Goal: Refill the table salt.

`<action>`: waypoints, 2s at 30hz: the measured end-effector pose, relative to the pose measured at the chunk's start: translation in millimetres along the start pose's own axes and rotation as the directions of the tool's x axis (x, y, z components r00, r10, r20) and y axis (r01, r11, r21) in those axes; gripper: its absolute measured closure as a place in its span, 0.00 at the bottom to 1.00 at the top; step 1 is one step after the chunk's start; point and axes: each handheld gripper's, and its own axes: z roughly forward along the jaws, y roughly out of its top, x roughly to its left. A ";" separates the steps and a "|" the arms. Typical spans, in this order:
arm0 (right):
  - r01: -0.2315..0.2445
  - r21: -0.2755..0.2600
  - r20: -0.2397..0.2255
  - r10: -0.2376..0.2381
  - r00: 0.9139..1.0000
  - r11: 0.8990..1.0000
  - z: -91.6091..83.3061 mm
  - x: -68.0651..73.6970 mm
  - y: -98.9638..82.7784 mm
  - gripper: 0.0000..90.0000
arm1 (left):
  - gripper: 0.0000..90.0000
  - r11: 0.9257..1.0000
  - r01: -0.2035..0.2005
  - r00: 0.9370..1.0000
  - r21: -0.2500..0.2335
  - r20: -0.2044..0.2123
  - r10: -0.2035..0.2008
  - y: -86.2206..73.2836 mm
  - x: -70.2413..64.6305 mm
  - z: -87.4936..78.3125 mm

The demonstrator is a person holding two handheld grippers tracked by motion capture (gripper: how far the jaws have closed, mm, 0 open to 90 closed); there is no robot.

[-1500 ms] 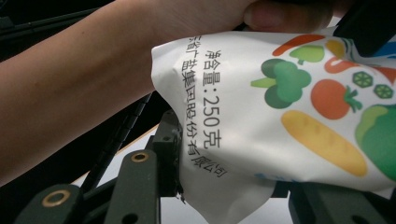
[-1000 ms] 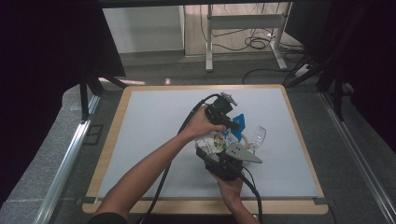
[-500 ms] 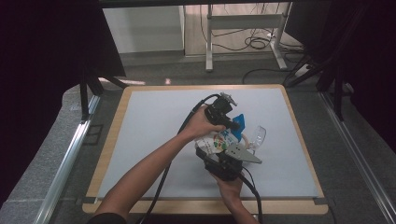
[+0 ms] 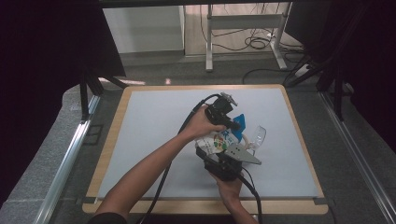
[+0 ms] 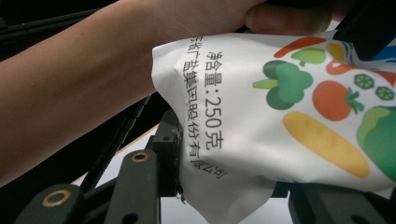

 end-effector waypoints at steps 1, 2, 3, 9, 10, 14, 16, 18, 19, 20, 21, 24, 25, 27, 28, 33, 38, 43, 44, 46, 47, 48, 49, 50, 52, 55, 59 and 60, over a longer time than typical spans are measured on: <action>-0.001 -0.001 0.001 0.001 1.000 1.000 0.1 0.2 -0.1 0.66 | 1.00 1.000 0.000 1.000 0.001 0.000 0.000 0.0 0.0 -0.1; -0.003 -0.001 0.002 0.003 1.000 1.000 0.3 0.8 -0.5 0.66 | 1.00 1.000 -0.001 1.000 0.003 -0.001 0.001 -0.3 0.0 -0.1; -0.003 -0.002 0.002 0.003 1.000 1.000 0.5 1.0 -0.7 0.66 | 1.00 1.000 -0.001 1.000 0.003 -0.001 0.001 -0.3 0.0 -0.1; -0.001 -0.005 0.007 0.001 1.000 1.000 1.2 1.9 -2.1 0.66 | 1.00 1.000 0.000 1.000 0.003 0.001 0.000 -1.3 0.1 0.0; -0.001 -0.005 0.007 0.001 1.000 1.000 1.2 1.9 -2.1 0.66 | 1.00 1.000 0.000 1.000 0.003 0.001 0.000 -1.4 0.0 0.1; -0.003 -0.004 0.012 0.003 1.000 1.000 1.6 2.7 -3.1 0.66 | 1.00 1.000 -0.006 1.000 0.006 0.003 0.006 -1.8 0.2 0.8; -0.004 -0.005 0.015 0.005 1.000 1.000 1.9 2.9 -4.1 0.66 | 1.00 1.000 -0.008 1.000 0.011 0.003 0.008 -1.8 0.3 1.5; -0.005 -0.006 0.017 0.006 1.000 1.000 2.0 3.1 -4.4 0.66 | 1.00 1.000 -0.008 1.000 0.011 0.003 0.008 -1.9 0.4 1.6; -0.006 -0.006 0.016 0.006 1.000 1.000 2.0 3.0 -4.2 0.66 | 1.00 1.000 -0.008 1.000 0.007 0.005 0.008 -1.9 0.4 0.7; -0.005 -0.007 0.016 0.005 1.000 1.000 2.0 3.3 -4.1 0.66 | 1.00 1.000 -0.008 1.000 0.006 0.006 0.008 -1.9 0.3 0.3; -0.002 -0.007 0.017 0.002 1.000 1.000 2.1 3.5 -4.3 0.66 | 1.00 1.000 -0.009 1.000 0.006 0.006 0.008 -2.0 0.1 0.1; 0.001 -0.006 0.017 -0.001 1.000 1.000 2.4 4.1 -4.6 0.66 | 1.00 1.000 -0.012 1.000 0.003 0.004 0.012 -2.7 0.1 -0.4; 0.003 -0.004 0.016 -0.003 1.000 1.000 2.6 3.9 -4.8 0.66 | 1.00 1.000 -0.010 1.000 0.001 0.002 0.010 -3.1 0.5 -0.7; 0.007 -0.001 0.015 -0.007 1.000 1.000 3.7 3.4 -5.4 0.66 | 0.99 1.000 -0.012 1.000 -0.004 0.003 0.012 -4.1 1.6 -1.4; 0.007 0.001 0.014 -0.007 1.000 1.000 4.2 3.4 -5.8 0.66 | 0.99 1.000 -0.014 1.000 -0.007 0.004 0.014 -4.8 2.1 -1.5; 0.021 0.022 0.012 -0.021 1.000 1.000 7.9 0.9 -13.7 0.65 | 0.99 1.000 -0.018 1.000 -0.022 0.002 0.018 -12.1 4.9 0.4; 0.034 0.032 0.018 -0.035 0.999 0.999 10.5 1.7 -19.1 0.64 | 0.99 0.999 -0.015 1.000 -0.040 0.001 0.015 -17.7 6.7 -1.7; 0.048 0.033 0.039 -0.049 0.998 0.998 12.6 3.4 -24.6 0.63 | 0.99 0.998 -0.024 1.000 -0.056 -0.002 0.024 -21.0 5.3 -2.2; 0.045 0.031 0.041 -0.046 0.998 0.999 12.4 3.4 -26.2 0.63 | 0.99 0.998 -0.026 1.000 -0.066 -0.005 0.025 -22.0 4.7 -2.2; 0.048 0.029 0.041 -0.049 0.998 0.998 12.2 3.1 -26.9 0.63 | 0.99 0.997 -0.026 1.000 -0.069 -0.003 0.026 -22.5 4.6 -2.5; 0.047 0.028 0.043 -0.048 0.998 0.999 12.0 3.2 -27.6 0.63 | 0.99 0.997 -0.026 1.000 -0.071 -0.002 0.026 -23.0 4.5 -2.6; 0.046 0.026 0.046 -0.048 0.998 0.999 12.0 3.3 -28.3 0.63 | 0.99 0.997 -0.026 1.000 -0.072 -0.002 0.026 -23.6 4.4 -2.4; 0.048 0.025 0.046 -0.049 0.998 0.999 11.9 3.2 -29.6 0.62 | 0.99 0.997 -0.025 1.000 -0.070 -0.002 0.025 -24.6 4.4 -2.2; 0.048 0.025 0.046 -0.049 0.998 0.999 11.9 3.2 -29.6 0.62 | 0.99 0.997 -0.025 1.000 -0.070 -0.002 0.025 -24.6 4.4 -2.2; 0.045 0.029 0.041 -0.047 0.998 0.999 11.4 2.6 -30.8 0.62 | 0.99 0.997 -0.022 1.000 -0.071 -0.001 0.022 -25.6 4.2 -2.4; 0.051 0.036 0.045 -0.053 0.998 0.998 11.0 2.5 -33.0 0.62 | 0.99 0.997 -0.024 1.000 -0.077 -0.002 0.024 -26.6 3.6 -2.9; 0.050 0.048 0.047 -0.052 0.998 0.998 11.1 1.8 -35.4 0.62 | 0.99 0.996 -0.021 1.000 -0.086 -0.001 0.021 -28.5 3.2 -5.4; 0.050 0.053 0.046 -0.053 0.998 0.997 11.2 1.5 -36.2 0.62 | 0.99 0.996 -0.018 1.000 -0.090 -0.001 0.018 -29.2 3.2 -6.0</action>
